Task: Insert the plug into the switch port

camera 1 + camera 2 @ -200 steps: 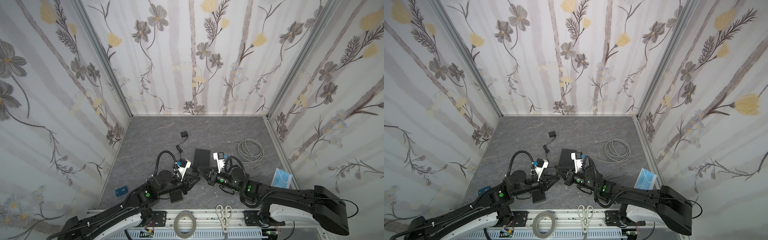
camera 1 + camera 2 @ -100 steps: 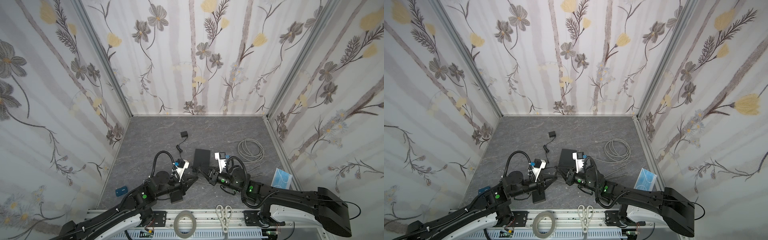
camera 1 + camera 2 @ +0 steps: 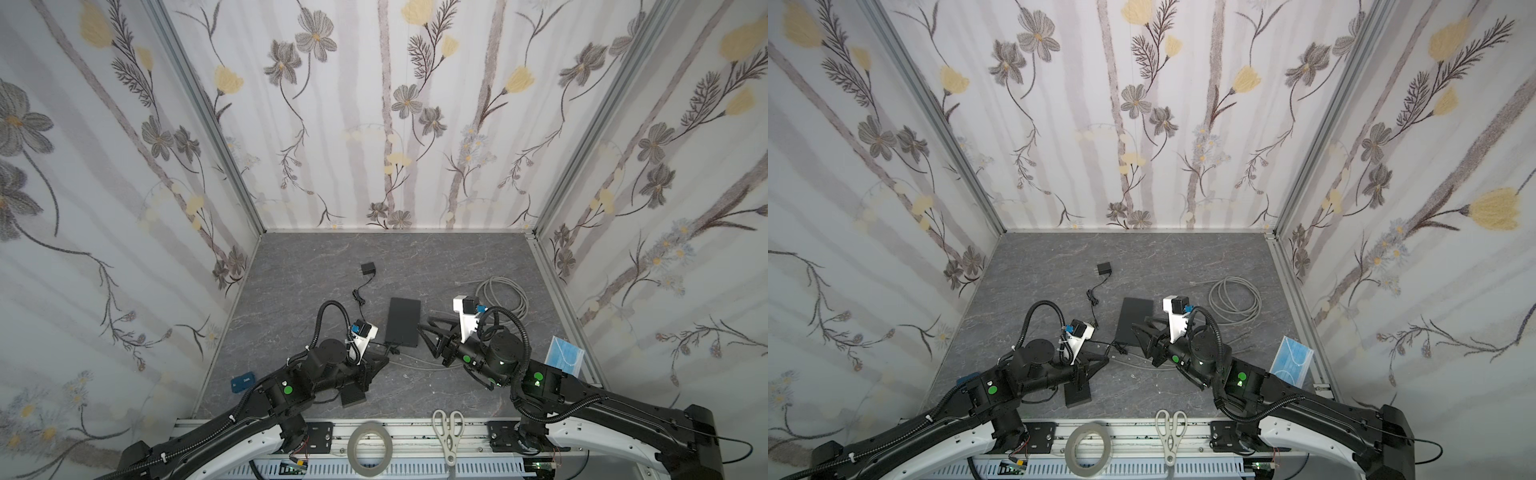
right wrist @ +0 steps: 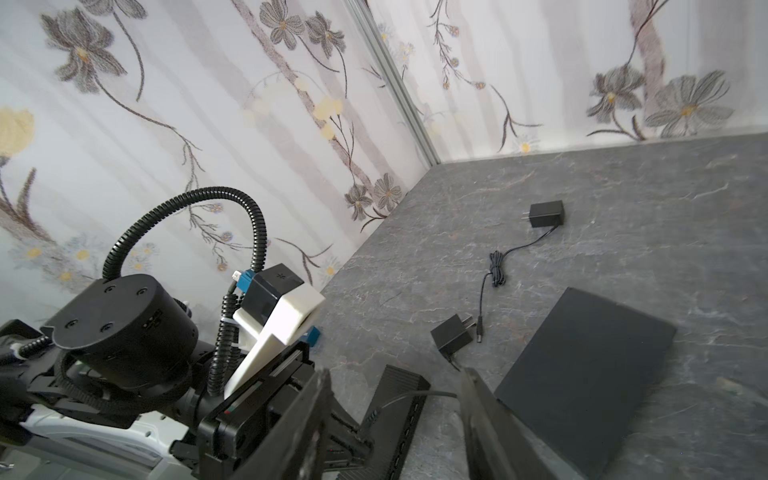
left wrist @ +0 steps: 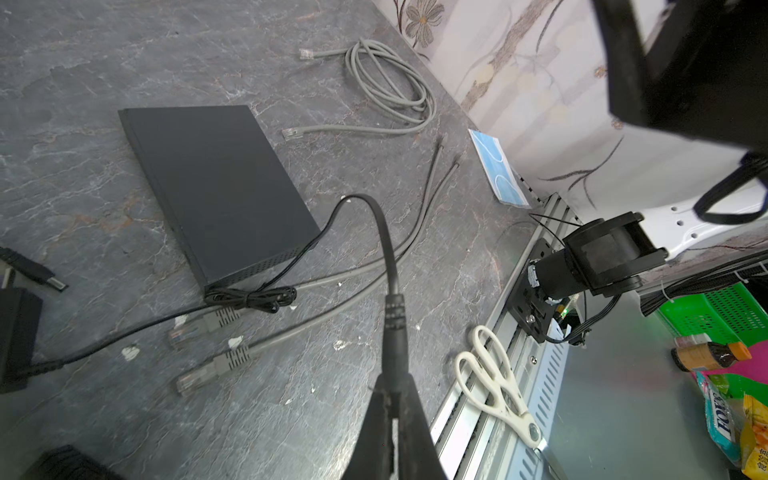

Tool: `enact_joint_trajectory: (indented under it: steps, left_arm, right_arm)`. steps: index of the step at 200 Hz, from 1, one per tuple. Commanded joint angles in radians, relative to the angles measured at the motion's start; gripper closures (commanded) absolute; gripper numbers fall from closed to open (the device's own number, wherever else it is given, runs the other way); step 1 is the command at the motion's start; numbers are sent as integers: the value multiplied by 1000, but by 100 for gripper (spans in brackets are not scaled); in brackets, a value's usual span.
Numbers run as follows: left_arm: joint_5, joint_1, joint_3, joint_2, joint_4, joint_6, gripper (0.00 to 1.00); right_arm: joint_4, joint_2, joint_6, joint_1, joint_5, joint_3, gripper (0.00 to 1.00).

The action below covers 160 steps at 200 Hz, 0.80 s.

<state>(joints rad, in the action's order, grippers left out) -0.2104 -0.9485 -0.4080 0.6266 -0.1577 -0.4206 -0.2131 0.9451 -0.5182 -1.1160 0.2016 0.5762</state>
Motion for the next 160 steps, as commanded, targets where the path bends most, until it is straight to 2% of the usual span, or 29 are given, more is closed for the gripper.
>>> enact_joint_trajectory:
  steps: [1,25,46,58,68,78,87,104,119,142,160]
  left_arm:
    - [41,-3,-9,-23,-73,37,100]
    - [46,0,39,-45,-34,56,100]
    - [45,-1,80,-62,-22,80,100]
    - [46,0,98,-77,-27,93,100]
    - [34,-1,111,-93,-19,103,100]
    - [6,-2,119,-112,-6,117,100]
    - [-5,1,120,-126,-6,128,100]
    - [-30,1,123,-151,-16,135,100]
    - [-54,-2,133,-172,-10,133,100]
    - [-62,-2,134,-189,-19,135,100]
    - [-69,1,134,-182,-15,135,100]
  right_arm:
    - [150,-15,195,-5,62,47,49]
    - [187,-7,347,-26,66,67,47]
    - [145,-9,580,-88,78,19,49]
    - [135,-9,790,-119,3,-32,58]
    - [168,-8,943,-144,-60,-55,61]
    - [218,-5,1028,-159,-120,-58,60]
    - [248,3,1056,-161,-141,-51,60]
    - [300,32,1083,-161,-111,-16,58]
    - [366,80,1154,-168,-72,24,58]
    - [504,214,1309,-221,51,106,59]
    - [558,320,1375,-252,168,164,62]
